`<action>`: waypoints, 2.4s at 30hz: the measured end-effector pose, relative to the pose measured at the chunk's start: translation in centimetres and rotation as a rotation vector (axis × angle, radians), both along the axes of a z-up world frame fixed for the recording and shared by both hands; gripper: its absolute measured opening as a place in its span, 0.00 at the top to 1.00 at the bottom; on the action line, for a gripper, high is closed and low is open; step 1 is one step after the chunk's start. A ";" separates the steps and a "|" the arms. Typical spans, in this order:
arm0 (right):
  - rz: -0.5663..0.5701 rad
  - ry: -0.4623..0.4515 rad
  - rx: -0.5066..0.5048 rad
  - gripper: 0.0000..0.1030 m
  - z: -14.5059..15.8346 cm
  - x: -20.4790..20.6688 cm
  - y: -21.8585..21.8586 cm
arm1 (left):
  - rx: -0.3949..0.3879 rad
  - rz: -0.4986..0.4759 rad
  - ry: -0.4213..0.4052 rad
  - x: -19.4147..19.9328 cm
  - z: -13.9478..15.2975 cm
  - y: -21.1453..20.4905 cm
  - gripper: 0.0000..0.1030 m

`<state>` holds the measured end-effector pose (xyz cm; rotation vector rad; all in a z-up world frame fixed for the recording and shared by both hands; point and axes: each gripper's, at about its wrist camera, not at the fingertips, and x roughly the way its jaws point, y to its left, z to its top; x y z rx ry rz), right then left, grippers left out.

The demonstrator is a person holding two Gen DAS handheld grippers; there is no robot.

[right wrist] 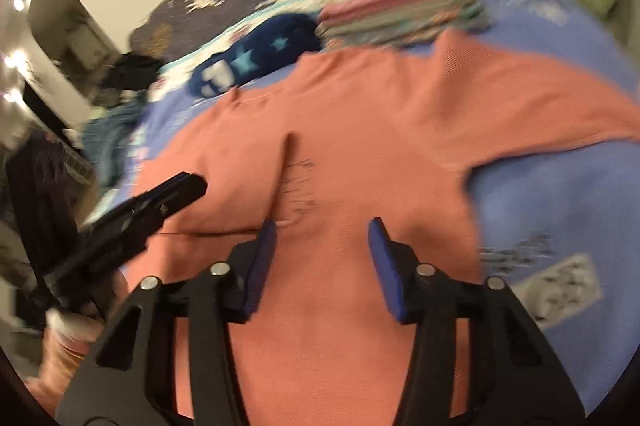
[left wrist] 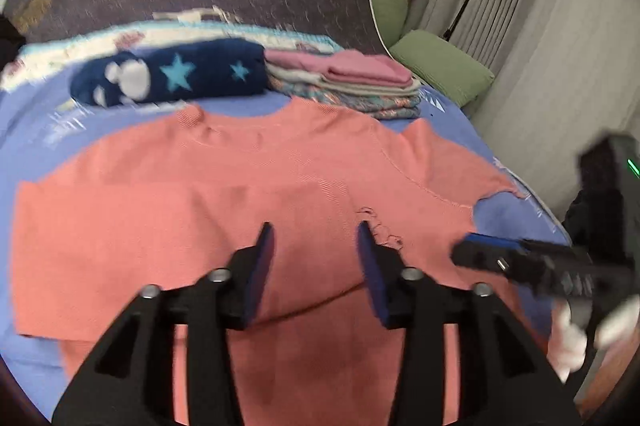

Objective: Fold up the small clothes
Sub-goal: 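Fold the held sleeve and side over the body with the left tool, release, then grasp the other sleeve cuff with the right tool and lift it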

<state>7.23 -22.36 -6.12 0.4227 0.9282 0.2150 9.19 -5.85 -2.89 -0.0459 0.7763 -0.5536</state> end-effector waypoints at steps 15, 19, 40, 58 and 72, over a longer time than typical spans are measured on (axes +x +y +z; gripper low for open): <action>0.248 0.076 0.062 0.96 -2.5 12.5 6.4 | 0.226 -0.134 0.023 2.2 -3.1 -5.4 0.97; 0.199 -0.065 0.074 0.96 2.0 11.7 4.3 | 0.158 -0.141 -0.067 2.4 0.3 -5.6 0.97; 0.039 -0.063 -0.108 0.72 0.4 7.0 -4.8 | 0.206 0.060 -0.097 1.0 0.2 2.2 0.54; -0.188 -0.095 -0.059 0.56 0.1 -0.6 -11.2 | 0.020 0.327 -0.006 2.8 -0.8 13.2 0.72; -0.797 -0.006 0.351 0.48 -6.1 -5.1 -30.4 | 0.075 0.213 0.139 7.7 -6.0 6.5 0.86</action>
